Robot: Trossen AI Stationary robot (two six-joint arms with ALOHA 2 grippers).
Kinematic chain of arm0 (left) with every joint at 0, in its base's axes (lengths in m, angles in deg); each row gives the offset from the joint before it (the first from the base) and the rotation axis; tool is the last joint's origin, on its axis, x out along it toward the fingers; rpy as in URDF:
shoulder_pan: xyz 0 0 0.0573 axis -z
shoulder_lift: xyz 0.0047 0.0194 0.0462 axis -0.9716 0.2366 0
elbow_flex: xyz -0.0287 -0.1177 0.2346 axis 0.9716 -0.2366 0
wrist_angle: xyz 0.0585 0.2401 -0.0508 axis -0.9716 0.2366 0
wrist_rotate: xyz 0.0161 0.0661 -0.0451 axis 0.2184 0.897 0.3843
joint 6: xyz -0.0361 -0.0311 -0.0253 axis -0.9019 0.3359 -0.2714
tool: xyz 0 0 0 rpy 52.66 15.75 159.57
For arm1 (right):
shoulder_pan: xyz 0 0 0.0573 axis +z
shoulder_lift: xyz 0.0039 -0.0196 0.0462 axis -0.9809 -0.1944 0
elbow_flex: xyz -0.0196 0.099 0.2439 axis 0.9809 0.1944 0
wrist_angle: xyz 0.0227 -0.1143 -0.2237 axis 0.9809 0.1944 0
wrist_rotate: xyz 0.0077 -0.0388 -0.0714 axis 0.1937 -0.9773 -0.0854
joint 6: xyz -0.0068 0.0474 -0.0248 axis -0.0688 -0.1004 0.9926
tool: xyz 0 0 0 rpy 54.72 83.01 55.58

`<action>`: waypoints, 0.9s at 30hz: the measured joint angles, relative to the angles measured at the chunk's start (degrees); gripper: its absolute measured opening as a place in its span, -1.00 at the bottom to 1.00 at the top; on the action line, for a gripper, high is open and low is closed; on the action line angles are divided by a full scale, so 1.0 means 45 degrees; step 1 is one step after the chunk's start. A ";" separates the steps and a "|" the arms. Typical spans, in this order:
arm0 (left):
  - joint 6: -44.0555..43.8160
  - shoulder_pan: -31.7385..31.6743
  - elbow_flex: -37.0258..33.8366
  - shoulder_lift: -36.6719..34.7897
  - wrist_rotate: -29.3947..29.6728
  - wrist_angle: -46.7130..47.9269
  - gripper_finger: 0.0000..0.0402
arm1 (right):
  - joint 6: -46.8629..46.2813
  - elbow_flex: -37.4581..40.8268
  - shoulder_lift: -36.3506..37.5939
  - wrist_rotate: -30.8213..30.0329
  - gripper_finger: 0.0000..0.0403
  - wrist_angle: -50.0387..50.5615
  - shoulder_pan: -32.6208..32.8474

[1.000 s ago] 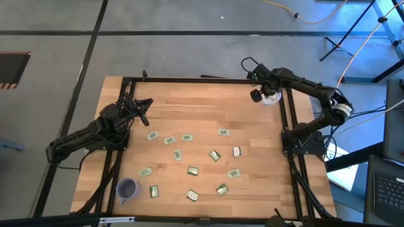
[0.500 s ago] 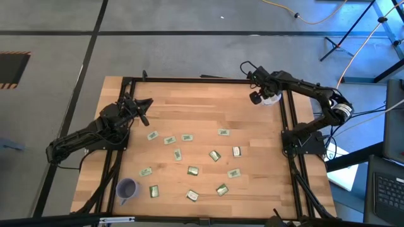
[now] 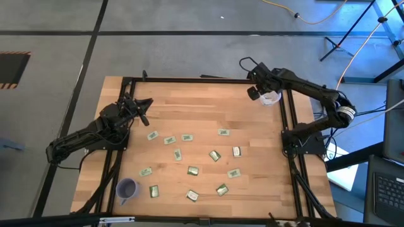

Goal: Pick and place Stevia / Truvia into bins
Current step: Put the light green stevia packet into the transparent container

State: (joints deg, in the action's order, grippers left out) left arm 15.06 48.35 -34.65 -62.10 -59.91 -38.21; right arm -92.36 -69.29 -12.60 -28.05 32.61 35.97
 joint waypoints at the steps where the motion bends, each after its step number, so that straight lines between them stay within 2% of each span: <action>1: 0.0000 0.0000 0.0000 0.0003 0.0000 0.0000 -0.80 | 0.0229 -0.0003 0.0133 0.0346 -0.49 -0.0043 0.0300; 6: 0.0000 0.0000 0.0000 0.0002 0.0000 0.0000 -0.80 | 0.0900 -0.0003 0.0433 0.2242 -0.49 -0.0481 0.2435; 10: 0.0000 0.0000 0.0000 0.0002 0.0000 0.0000 -0.80 | 0.1009 -0.0006 0.0246 0.2710 -0.49 -0.1337 0.4346; 16: 0.0000 0.0000 0.0000 0.0000 0.0000 0.0000 -0.80 | 0.2258 -0.0003 -0.0511 0.3482 -0.49 -0.2388 0.6581; 21: 0.0000 0.0000 0.0000 0.0000 0.0000 0.0000 -0.80 | 0.2850 -0.0003 -0.1416 0.3495 -0.49 -0.2788 0.7824; 27: 0.0000 0.0000 0.0000 0.0000 0.0000 0.0000 -0.80 | 0.3250 -0.0003 -0.2768 0.3497 -0.49 -0.3220 0.8616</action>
State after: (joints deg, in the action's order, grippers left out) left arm 15.06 48.35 -34.65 -62.10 -59.91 -38.21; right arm -77.74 -69.31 -25.05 -12.31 18.12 74.75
